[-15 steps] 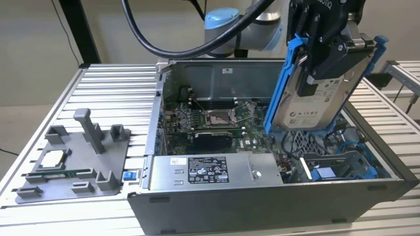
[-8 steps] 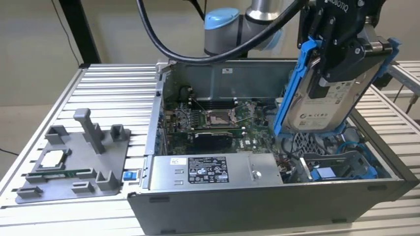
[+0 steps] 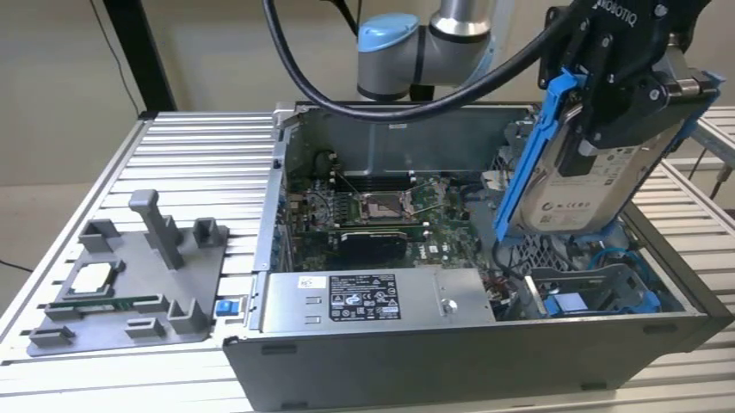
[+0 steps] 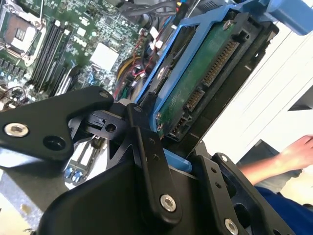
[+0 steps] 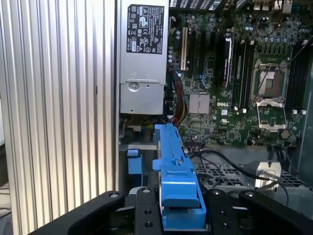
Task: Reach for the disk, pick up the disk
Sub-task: 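Pick up the disk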
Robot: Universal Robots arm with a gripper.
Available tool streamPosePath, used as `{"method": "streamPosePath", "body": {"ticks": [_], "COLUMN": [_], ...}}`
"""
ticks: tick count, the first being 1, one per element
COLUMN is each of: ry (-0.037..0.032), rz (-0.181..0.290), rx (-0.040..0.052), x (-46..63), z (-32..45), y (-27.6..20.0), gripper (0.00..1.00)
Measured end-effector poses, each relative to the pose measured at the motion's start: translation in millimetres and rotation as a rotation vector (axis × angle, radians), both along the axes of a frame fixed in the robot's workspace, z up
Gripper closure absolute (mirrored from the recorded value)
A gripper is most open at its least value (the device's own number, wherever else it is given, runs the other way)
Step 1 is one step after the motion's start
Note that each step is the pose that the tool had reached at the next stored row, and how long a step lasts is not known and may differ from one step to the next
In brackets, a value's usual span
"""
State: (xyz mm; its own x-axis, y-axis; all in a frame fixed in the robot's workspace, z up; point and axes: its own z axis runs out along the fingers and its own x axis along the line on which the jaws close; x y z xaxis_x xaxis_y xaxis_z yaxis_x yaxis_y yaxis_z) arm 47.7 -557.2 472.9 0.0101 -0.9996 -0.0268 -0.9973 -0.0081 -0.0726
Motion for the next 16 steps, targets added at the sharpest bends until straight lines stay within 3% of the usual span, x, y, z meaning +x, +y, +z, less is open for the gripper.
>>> {"method": "streamPosePath", "body": {"ticks": [16], "ry": [0.0002], "rz": [0.000], "rx": [0.0000], "x": [30.4], "z": [-1.8], "y": [-18.6], "gripper": [1.00]}}
